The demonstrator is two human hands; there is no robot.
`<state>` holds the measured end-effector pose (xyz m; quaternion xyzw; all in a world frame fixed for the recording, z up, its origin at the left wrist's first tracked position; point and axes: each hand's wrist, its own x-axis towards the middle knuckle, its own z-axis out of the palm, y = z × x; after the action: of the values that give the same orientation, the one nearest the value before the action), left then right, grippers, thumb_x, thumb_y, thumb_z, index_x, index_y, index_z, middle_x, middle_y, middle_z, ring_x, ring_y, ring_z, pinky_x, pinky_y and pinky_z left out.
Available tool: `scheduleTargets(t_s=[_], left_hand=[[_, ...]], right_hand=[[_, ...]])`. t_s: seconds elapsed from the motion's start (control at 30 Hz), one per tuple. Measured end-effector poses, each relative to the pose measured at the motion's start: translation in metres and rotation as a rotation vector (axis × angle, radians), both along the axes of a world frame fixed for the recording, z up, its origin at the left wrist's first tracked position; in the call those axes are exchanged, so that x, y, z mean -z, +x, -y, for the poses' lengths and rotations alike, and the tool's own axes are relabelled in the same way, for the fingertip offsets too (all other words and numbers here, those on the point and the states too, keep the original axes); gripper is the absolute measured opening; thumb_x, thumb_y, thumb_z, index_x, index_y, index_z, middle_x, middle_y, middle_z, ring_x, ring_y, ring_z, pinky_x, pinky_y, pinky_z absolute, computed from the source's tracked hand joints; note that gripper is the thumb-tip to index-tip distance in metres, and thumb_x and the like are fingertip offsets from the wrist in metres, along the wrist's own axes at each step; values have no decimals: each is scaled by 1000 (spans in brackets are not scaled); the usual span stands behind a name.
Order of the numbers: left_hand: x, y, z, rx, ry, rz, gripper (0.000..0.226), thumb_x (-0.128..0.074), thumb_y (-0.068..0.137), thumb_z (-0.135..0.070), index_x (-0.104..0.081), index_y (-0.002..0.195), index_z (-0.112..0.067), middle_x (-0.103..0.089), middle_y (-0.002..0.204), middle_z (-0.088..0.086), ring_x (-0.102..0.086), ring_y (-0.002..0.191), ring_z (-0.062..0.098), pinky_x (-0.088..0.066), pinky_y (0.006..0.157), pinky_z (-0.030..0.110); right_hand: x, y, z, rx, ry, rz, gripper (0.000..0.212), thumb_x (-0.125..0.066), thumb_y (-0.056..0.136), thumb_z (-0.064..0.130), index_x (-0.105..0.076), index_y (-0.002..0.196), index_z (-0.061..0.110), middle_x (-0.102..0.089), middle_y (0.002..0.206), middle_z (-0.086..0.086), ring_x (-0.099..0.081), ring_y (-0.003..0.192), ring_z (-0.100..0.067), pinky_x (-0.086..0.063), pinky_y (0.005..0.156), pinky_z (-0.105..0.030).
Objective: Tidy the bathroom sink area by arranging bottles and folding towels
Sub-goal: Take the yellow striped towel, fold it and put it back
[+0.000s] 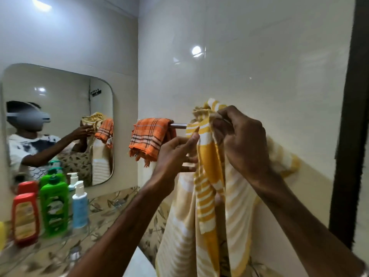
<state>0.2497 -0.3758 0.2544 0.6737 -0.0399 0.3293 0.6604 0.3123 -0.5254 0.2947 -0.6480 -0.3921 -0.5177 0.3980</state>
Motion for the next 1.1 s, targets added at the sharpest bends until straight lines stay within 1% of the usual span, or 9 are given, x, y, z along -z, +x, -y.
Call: scheduleTargets(t_s=[0.07, 0.2, 0.37, 0.47, 0.63, 0.73, 0.8, 0.97, 1.1], left_hand=[[8, -13, 15, -14, -31, -22, 43, -62, 92, -47, -65, 117, -13, -72, 98, 9, -71, 80, 20, -57, 63, 30], [24, -39, 46, 69, -194, -11, 42, -57, 97, -46, -66, 124, -15, -73, 108, 14, -71, 89, 24, -57, 75, 38], [40, -68, 70, -9, -318, 133, 52, -78, 83, -30, -62, 131, -19, -71, 119, 13, -68, 108, 32, -52, 99, 50], [51, -91, 79, -74, -311, 91, 57, -76, 81, -14, -58, 134, -24, -73, 115, 11, -72, 97, 24, -57, 84, 40], [77, -133, 91, -55, -144, -318, 37, -66, 88, -19, -67, 126, -21, -76, 101, 7, -72, 79, 16, -58, 65, 29], [100, -150, 106, -43, -2, -499, 22, -56, 98, -17, -73, 112, -20, -74, 88, 1, -70, 73, 12, -56, 63, 25], [116, -161, 115, -156, 128, -513, 19, -54, 100, -19, -72, 106, -21, -74, 83, 1, -71, 71, 14, -58, 62, 28], [156, -196, 137, -735, 262, -169, 27, -63, 94, -37, -69, 107, -13, -73, 79, 4, -71, 61, 20, -59, 54, 39], [207, -218, 147, -676, 233, -480, 58, -83, 64, -59, -62, 110, -30, -71, 85, -4, -71, 63, 14, -57, 50, 37]], right_hand=[[12, -19, 11, -148, -27, -81, 7, -64, 95, 17, -66, 100, 21, -72, 87, 2, -63, 82, -15, -44, 73, -27], [39, -44, 35, -411, -70, -311, 7, -59, 99, 34, -64, 102, 30, -72, 93, 12, -68, 87, -4, -56, 80, -27], [60, -61, 61, -573, -27, -468, 13, -55, 100, 35, -61, 88, 33, -70, 80, 13, -67, 74, -1, -54, 66, -20], [73, -67, 71, -676, -42, -560, 19, -56, 98, 31, -62, 80, 30, -68, 73, 12, -66, 68, -6, -54, 63, -27], [92, -83, 77, -786, -50, -601, 19, -64, 95, 26, -64, 76, 27, -67, 71, 14, -64, 72, -5, -53, 65, -24], [113, -89, 69, -849, -153, -703, 19, -63, 87, 34, -65, 78, 17, -71, 86, -11, -70, 85, -30, -59, 78, -51], [132, -92, 63, -885, -182, -792, 23, -63, 87, 33, -61, 77, 12, -69, 86, -18, -69, 82, -34, -58, 78, -57], [174, -103, 53, -851, -180, -833, 22, -65, 91, 17, -53, 73, 14, -47, 66, 2, -45, 60, -9, -42, 55, -28], [192, -113, 50, -930, -214, -903, 19, -64, 93, 21, -55, 79, 13, -51, 69, 2, -50, 64, -9, -46, 59, -25]])
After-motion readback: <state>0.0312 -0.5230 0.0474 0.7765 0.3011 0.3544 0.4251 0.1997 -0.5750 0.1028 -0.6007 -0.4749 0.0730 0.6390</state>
